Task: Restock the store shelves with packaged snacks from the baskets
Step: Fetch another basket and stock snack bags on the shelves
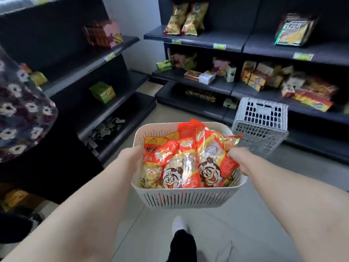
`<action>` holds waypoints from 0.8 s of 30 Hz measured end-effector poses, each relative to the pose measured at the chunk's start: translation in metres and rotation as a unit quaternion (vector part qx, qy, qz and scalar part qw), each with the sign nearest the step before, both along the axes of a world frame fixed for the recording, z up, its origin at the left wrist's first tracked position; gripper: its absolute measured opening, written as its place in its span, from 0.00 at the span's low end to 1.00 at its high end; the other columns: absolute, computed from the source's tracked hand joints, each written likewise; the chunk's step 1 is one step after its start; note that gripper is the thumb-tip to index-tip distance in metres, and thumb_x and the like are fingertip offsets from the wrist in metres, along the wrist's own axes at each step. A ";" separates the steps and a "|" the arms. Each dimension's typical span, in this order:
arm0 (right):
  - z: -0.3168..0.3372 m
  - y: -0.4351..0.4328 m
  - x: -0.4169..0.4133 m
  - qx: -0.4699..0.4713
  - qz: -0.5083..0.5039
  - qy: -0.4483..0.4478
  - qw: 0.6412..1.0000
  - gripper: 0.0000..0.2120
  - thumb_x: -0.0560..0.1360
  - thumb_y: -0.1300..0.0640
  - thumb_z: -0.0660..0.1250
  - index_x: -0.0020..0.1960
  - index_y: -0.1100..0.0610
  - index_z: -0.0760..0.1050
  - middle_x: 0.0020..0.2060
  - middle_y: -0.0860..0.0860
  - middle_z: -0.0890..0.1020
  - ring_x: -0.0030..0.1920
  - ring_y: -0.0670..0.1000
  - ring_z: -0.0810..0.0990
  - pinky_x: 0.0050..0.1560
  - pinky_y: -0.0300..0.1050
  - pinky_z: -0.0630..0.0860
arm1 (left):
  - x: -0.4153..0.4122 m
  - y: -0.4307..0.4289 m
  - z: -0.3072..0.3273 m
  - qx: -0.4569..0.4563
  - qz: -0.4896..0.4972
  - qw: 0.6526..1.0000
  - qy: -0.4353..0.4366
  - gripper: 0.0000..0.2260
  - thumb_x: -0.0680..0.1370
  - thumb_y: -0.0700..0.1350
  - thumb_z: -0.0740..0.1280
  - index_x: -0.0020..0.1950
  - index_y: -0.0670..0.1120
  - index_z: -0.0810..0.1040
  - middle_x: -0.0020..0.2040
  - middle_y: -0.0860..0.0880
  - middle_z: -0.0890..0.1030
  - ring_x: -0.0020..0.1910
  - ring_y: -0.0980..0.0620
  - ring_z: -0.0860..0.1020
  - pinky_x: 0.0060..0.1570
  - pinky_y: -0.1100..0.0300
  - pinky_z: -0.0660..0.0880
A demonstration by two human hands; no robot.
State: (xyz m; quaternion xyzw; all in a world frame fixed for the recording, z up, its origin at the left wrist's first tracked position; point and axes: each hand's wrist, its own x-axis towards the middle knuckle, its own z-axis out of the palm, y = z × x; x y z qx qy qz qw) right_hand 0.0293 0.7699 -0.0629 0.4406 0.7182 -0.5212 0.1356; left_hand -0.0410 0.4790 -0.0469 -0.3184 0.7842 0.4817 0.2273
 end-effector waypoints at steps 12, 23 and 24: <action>-0.003 0.153 -0.115 -0.023 -0.141 -0.002 0.990 0.13 0.82 0.61 0.58 0.64 0.66 0.66 0.37 0.55 0.76 0.35 0.50 0.74 0.31 0.42 0.69 | -0.171 0.180 0.006 0.008 -0.143 0.990 0.002 0.10 0.76 0.45 0.67 0.56 0.47 0.73 0.48 0.42 0.81 0.47 0.43 0.81 0.52 0.44 0.79; -0.017 0.289 -0.181 -0.023 -0.272 -0.015 0.962 0.11 0.78 0.67 0.62 0.60 0.65 0.70 0.37 0.56 0.76 0.33 0.50 0.73 0.29 0.43 0.65 | -0.300 0.350 0.001 0.010 -0.257 0.966 -0.002 0.11 0.78 0.41 0.67 0.60 0.43 0.73 0.46 0.42 0.79 0.45 0.44 0.79 0.42 0.48 0.75; -0.018 0.303 -0.187 -0.021 -0.278 -0.019 0.960 0.08 0.78 0.67 0.62 0.56 0.64 0.72 0.36 0.55 0.77 0.32 0.51 0.74 0.29 0.43 0.66 | -0.309 0.365 -0.002 0.005 -0.262 0.965 -0.005 0.12 0.78 0.41 0.67 0.60 0.43 0.73 0.47 0.42 0.79 0.46 0.44 0.79 0.41 0.49 0.75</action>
